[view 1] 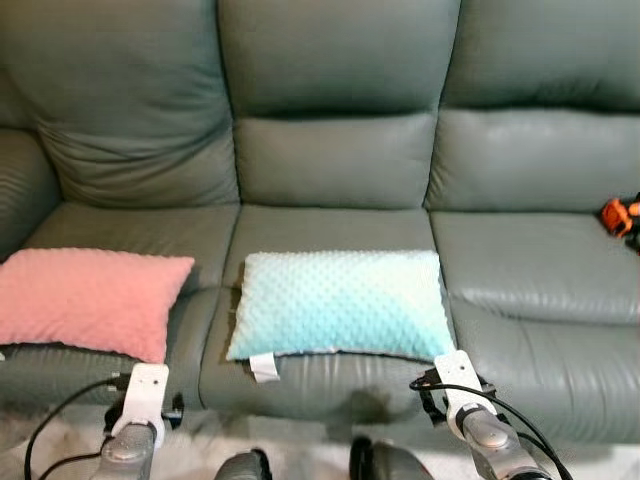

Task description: Move the pillow to the sofa

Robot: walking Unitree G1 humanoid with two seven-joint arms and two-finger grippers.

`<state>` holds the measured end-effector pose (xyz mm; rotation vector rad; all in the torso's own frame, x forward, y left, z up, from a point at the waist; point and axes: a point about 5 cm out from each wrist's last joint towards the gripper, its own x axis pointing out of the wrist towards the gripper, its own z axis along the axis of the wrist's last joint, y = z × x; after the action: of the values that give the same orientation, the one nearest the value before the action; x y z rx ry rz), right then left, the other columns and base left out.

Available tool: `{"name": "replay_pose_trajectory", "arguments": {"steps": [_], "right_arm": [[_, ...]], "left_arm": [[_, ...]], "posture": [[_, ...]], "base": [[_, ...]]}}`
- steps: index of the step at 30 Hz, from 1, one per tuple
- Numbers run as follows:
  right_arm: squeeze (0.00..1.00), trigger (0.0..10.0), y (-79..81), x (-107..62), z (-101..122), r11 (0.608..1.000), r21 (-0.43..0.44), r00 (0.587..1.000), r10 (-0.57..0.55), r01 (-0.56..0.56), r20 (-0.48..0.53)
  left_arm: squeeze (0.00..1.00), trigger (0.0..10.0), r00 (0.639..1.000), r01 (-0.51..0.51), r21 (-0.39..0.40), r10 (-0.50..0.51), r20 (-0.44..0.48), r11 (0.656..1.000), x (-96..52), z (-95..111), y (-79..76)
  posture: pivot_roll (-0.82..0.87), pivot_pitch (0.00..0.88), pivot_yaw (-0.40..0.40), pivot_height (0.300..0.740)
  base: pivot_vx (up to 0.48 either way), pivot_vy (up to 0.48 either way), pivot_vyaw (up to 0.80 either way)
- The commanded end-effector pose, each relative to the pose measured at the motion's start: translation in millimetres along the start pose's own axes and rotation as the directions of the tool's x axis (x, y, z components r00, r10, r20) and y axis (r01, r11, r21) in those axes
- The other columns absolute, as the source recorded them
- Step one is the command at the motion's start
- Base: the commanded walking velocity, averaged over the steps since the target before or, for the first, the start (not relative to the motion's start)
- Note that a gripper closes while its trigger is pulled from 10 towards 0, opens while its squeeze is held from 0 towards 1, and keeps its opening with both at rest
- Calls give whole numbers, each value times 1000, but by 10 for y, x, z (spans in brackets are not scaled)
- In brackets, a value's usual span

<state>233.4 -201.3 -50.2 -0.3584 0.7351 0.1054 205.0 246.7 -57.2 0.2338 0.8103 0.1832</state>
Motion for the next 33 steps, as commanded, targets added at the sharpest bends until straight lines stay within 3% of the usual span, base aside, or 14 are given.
{"name": "replay_pose_trajectory", "arguments": {"steps": [1, 5, 14, 18, 21, 26, 33], "right_arm": [[0, 10000, 61, -30, -154, 998, -27, 995, 51, -54, -82], [0, 10000, 91, -52, -263, 996, -7, 982, 91, -94, -164], [0, 10000, 122, -24, -188, 991, 111, 985, 97, -81, -146], [0, 10000, 78, -37, -223, 986, 154, 985, 92, -69, -147], [0, 10000, 32, -62, -293, 986, 157, 983, 90, -64, -161], [0, 10000, -21, -84, -351, 987, 149, 979, 90, -62, -186], [0, 10000, 142, -83, -362, 988, 123, 973, 116, -93, -197]], "left_arm": [[0, 10000, 997, 5, -8, -5, -80, 1000, -30, -166, -3], [0, 10000, 989, 45, -53, -52, -139, 998, -42, -239, -98], [0, 10000, 982, 75, -22, -78, -174, 997, -46, -267, -137], [0, 10000, 985, 67, -59, -76, -155, 996, -36, -229, -134], [0, 10000, 987, 71, -85, -82, -137, 994, -26, -191, -138], [0, 10000, 985, 78, -61, -87, -148, 995, -27, -194, -173], [0, 10000, 984, 68, -66, -78, -162, 996, -36, -229, -169]], "posture": [[32, 0, -14, 740], [41, 0, -20, 740], [45, 0, -8, 740], [49, 0, -7, 740], [50, 0, -5, 740], [50, 0, 1, 740], [50, 0, 4, 740]], "base": [[0, 0, 0], [0, 0, 0], [0, 0, 0], [0, 0, 0], [0, 0, 0], [0, 0, 0], [0, 0, 0]]}}
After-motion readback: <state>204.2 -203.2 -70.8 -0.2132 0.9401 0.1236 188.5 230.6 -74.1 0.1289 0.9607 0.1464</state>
